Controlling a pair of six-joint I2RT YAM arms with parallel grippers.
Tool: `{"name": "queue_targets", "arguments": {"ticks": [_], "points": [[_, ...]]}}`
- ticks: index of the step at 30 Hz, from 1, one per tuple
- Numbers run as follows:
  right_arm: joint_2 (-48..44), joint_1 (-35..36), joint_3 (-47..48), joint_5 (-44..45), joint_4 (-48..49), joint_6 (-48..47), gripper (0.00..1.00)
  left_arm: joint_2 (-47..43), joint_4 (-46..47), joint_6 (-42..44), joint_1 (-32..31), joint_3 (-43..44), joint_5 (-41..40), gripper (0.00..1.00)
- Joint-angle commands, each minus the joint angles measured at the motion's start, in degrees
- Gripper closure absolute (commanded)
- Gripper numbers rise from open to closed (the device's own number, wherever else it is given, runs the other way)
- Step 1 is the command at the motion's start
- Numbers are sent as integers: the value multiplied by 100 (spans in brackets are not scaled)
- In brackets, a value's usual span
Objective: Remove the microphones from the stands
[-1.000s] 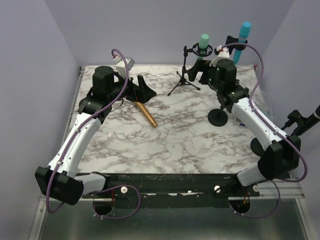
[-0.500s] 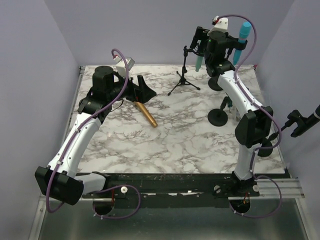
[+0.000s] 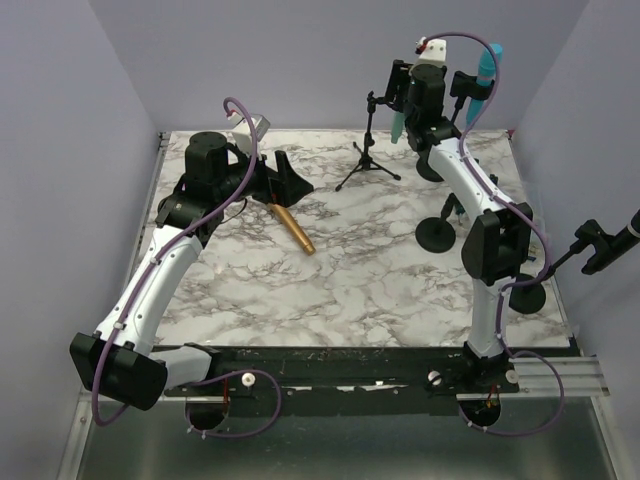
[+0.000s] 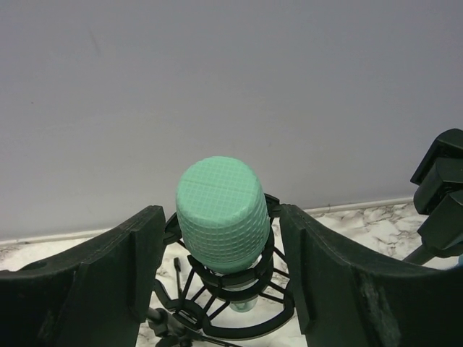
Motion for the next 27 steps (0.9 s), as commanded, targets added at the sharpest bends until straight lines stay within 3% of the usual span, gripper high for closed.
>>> {"name": "queue_targets", "arguments": {"ticks": [1, 6, 12, 19, 27], "points": [[144, -35, 184, 198, 243, -236, 30, -41, 61, 19, 14, 25, 127, 3], [212, -62, 252, 79, 282, -340, 43, -33, 56, 32, 13, 16, 99, 3], [188, -62, 632, -80, 183, -466, 68, 11, 54, 41, 9, 7, 77, 3], [80, -62, 1161, -165, 261, -1064, 70, 47, 68, 23, 12, -6, 93, 3], [-95, -62, 2249, -395, 344, -931, 84, 113, 76, 32, 5, -17, 58, 3]]}}
